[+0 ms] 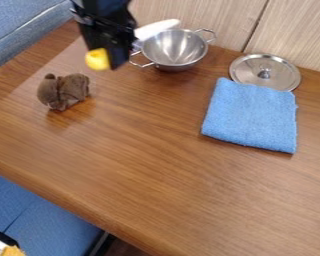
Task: Move the yellow knife to the upper left side of the table
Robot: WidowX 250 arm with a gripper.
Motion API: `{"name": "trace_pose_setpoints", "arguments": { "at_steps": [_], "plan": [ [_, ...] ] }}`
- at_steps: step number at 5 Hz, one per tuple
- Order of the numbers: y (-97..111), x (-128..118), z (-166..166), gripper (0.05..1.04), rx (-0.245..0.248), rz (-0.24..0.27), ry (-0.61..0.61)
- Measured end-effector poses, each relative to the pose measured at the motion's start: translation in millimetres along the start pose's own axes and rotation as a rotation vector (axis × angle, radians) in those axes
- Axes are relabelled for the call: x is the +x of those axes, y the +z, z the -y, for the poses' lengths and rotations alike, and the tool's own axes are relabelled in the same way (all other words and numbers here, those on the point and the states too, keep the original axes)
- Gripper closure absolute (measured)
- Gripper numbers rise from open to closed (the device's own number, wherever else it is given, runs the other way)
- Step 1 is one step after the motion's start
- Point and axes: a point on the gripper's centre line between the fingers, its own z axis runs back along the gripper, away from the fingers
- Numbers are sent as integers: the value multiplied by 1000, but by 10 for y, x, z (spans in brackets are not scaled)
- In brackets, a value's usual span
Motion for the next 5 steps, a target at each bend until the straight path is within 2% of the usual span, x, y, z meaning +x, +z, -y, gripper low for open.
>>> {"name": "trace_pose_setpoints", "arguments": {
  "at_steps": [2, 4, 5],
  "plan": [
    [-181, -26, -470, 593, 33, -52, 91],
    [-343, 125, -687, 593, 43, -72, 114],
    [-455, 121, -840, 593, 45, -89, 141]
  ]
}}
